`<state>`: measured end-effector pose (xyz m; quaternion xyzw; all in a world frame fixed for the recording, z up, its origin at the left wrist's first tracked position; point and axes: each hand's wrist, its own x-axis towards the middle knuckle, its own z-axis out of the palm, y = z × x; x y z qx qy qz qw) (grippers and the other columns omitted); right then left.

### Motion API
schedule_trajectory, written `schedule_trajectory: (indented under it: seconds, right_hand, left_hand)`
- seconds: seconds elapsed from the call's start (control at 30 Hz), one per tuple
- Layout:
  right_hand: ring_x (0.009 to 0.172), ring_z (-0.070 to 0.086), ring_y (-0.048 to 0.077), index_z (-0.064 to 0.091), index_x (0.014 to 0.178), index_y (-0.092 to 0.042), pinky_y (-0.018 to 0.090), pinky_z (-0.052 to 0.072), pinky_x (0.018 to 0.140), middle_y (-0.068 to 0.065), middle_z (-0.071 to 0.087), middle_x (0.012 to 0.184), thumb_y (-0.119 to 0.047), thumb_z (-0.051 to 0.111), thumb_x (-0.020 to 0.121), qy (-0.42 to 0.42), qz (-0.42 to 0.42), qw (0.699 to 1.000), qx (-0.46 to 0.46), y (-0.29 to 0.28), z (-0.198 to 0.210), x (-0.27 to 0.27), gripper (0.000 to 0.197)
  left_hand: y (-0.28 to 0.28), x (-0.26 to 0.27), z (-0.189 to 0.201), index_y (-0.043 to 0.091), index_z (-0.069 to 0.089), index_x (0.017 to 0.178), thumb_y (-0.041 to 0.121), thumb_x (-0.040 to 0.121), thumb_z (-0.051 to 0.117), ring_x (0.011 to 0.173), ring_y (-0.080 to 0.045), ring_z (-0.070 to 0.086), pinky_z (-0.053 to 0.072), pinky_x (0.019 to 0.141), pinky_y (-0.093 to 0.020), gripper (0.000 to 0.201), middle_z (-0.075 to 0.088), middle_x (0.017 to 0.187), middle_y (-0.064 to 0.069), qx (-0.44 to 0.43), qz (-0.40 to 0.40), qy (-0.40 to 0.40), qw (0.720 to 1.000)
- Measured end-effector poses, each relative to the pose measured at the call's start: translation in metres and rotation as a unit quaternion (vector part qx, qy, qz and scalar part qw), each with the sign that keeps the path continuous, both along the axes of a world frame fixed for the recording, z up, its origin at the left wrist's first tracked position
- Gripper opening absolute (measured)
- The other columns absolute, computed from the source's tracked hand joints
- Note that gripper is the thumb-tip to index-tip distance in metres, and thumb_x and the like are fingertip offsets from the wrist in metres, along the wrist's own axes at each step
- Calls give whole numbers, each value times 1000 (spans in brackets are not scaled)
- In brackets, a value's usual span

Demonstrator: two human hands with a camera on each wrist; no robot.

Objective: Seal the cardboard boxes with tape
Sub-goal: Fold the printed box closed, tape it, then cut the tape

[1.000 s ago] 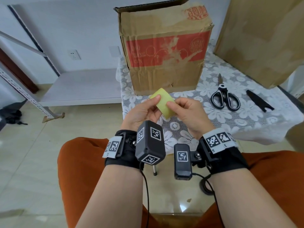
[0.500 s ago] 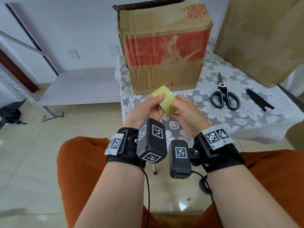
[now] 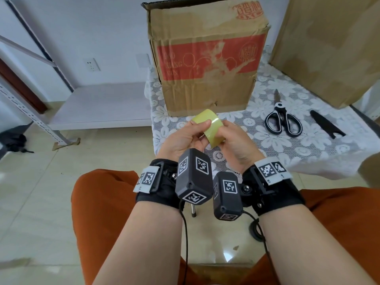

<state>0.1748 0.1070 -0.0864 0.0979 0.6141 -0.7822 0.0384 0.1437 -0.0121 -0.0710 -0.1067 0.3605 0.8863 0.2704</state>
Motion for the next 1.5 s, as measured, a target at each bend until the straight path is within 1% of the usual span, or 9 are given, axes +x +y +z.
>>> schedule_trajectory:
  seconds: [0.1,0.2,0.4,0.63,0.8,1.0,1.13,1.3,1.5]
  right_hand:
    - [91,50,25,56,100,-1,37,41,78,15,56,96,-7,51,58,-4,5,1000,17,2,-6,-1,42]
    - [86,46,23,53,101,-4,23,42,60,16,52,95,-6,50,63,0,23,1000,-10,3,-9,1,38]
    - [91,51,23,59,100,-7,37,39,77,14,60,100,-10,57,60,-15,13,1000,12,1,-9,-2,40]
    - [79,51,14,57,107,-6,17,41,53,15,58,100,1,53,77,-3,39,999,-11,5,-14,2,31]
    - [97,56,21,57,108,-9,38,46,88,15,61,108,-10,61,66,-3,43,999,6,6,-11,1,42]
    - [101,57,23,59,102,-13,42,45,94,12,61,106,-4,69,65,17,32,999,-8,11,-15,4,39]
    - [119,54,22,63,99,-28,42,44,102,9,57,123,-33,87,57,11,-47,999,15,14,-17,2,49]
    - [76,62,19,56,95,-6,46,54,85,8,63,87,-16,81,72,-3,-76,996,49,11,-10,1,36]
    - [67,65,20,69,76,-4,35,59,73,7,67,68,-9,80,72,13,-123,990,74,8,-2,1,13]
  left_hand:
    - [0,-1,-4,-3,57,110,-8,86,56,83,-29,72,61,75,-35,25,67,100,-22,0,-5,-5,1000]
    - [-1,-1,-4,-2,55,117,-7,86,56,84,-29,71,62,71,-35,31,66,102,-23,2,-8,-16,1000]
    - [-1,1,-4,-5,55,114,-8,83,57,92,-32,67,59,77,-37,31,65,104,-25,6,1,-28,1000]
    - [0,1,-3,-4,55,115,-8,75,62,87,-33,70,59,78,-40,42,66,103,-25,6,14,-28,999]
    - [-2,1,-3,-6,56,109,-8,77,60,88,-33,69,57,81,-39,33,67,100,-25,17,5,-39,999]
    - [-4,1,-1,-7,57,99,-6,80,59,89,-33,68,57,79,-41,19,70,81,-23,26,17,-39,999]
    - [-6,-1,-5,-6,58,98,-1,88,59,86,-30,68,57,78,-42,11,71,76,-20,47,57,-61,995]
    - [-6,1,-9,7,59,99,12,88,66,67,-19,72,51,74,-29,13,73,73,-6,0,41,-86,996]
    - [-6,4,-7,3,59,94,0,76,68,74,-19,74,60,75,-28,20,74,78,-12,-5,18,-55,998]
